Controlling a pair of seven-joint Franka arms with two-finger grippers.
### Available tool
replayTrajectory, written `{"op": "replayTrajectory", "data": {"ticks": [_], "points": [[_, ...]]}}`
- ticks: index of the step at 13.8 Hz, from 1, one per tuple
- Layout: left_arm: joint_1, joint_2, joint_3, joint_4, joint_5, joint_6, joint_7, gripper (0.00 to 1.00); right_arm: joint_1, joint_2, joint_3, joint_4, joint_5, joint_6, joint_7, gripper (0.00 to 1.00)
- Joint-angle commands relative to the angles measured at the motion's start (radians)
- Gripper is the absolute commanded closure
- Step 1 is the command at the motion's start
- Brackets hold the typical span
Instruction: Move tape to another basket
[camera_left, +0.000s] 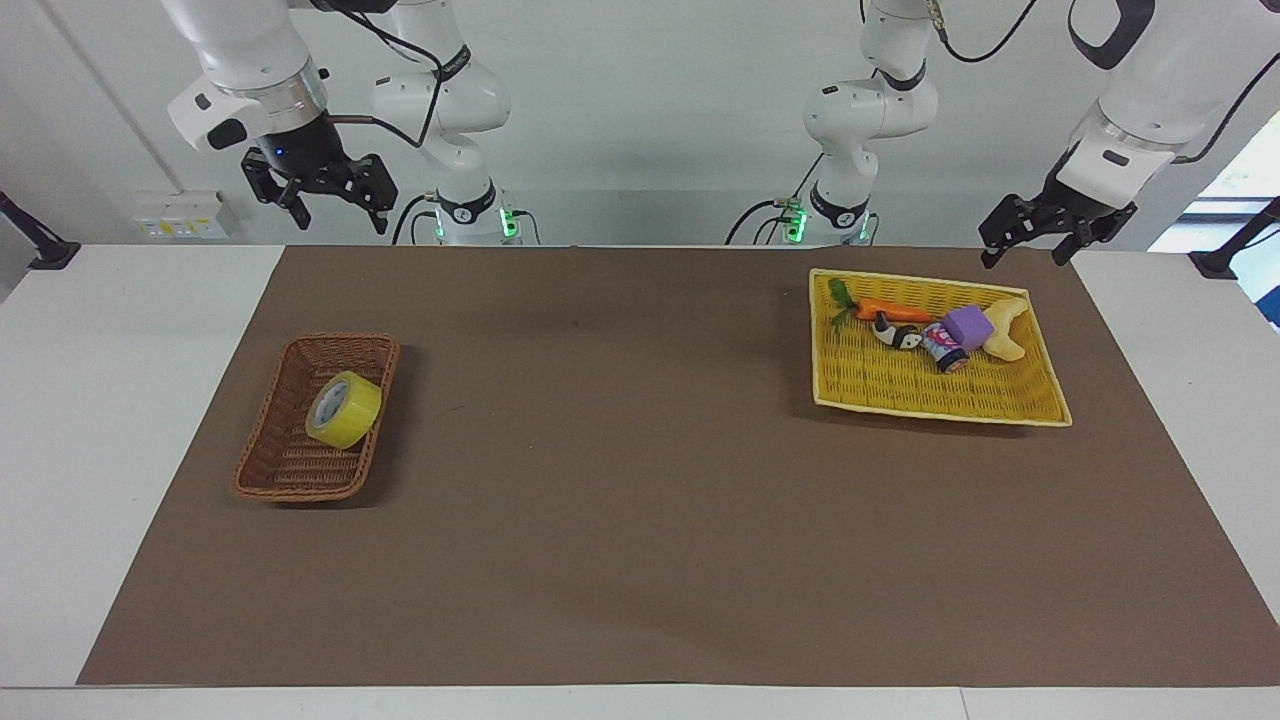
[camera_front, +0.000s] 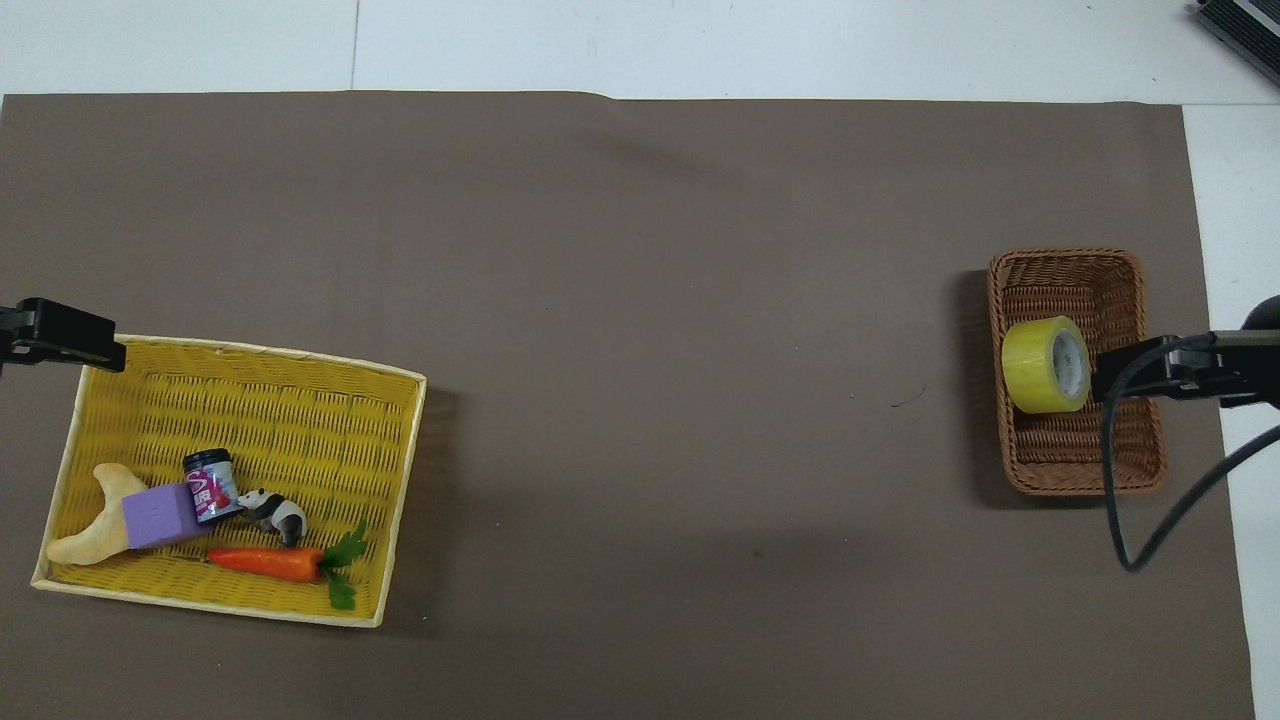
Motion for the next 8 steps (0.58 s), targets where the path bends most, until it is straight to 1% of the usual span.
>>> {"op": "replayTrajectory", "data": {"ticks": [1,8], "points": [[0.015,0.001,-0.006,0.021,-0.015,-0.027,0.011,0.00,-0.010,-0.034,0.003,-0.041,0.012,0.016,-0.025,0.00],[0.015,0.001,-0.006,0.021,-0.015,-0.027,0.011,0.00,-0.010,-0.033,0.003,-0.038,0.007,0.029,-0.042,0.00]]}}
